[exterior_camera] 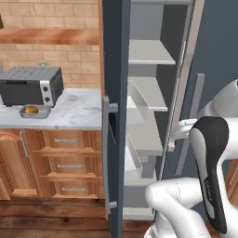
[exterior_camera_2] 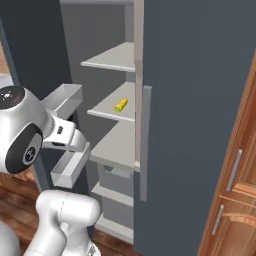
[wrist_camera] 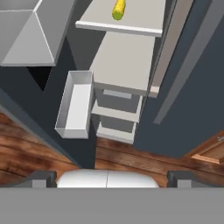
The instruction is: Take the corn and potato out of the freezer and place them in the tupperware container on the counter. Then put the tupperware containing the vegetables back in the freezer.
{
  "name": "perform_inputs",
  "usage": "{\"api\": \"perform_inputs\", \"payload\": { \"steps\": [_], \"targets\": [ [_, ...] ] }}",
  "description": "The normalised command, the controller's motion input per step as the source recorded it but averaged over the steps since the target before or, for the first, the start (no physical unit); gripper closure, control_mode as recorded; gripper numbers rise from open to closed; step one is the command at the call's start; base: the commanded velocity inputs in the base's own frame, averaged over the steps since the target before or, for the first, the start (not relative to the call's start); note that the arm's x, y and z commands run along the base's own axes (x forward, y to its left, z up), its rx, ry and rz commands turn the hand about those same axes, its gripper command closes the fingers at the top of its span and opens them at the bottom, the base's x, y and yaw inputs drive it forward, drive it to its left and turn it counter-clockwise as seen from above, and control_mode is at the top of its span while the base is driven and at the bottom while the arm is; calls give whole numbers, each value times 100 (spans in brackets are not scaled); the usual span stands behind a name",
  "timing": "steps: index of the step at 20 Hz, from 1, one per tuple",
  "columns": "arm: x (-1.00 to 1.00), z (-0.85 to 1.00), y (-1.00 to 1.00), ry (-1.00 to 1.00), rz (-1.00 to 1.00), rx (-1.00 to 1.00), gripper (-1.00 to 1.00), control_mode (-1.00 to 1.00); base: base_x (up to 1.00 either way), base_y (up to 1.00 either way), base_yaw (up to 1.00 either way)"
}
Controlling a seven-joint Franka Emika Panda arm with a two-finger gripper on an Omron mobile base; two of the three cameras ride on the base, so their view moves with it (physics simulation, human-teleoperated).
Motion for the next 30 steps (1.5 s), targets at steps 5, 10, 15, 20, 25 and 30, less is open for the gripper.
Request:
{"api": "perform_inputs", "payload": {
  "steps": [5,10,15,20,25,30],
  "targets": [
    [0,0,0,0,0,0,-100,100,-21,-41,13],
    [0,0,0,0,0,0,-100,100,-16,1,7],
    [0,0,0,0,0,0,-100,100,1,-3,1],
    [0,0,0,0,0,0,-100,100,0,-6,0],
    [2,-1,0,0,0,0,-100,-100,0,0,0],
    [43,-9,-1,-9,1,3,-100,-100,0,0,0]
  ]
}}
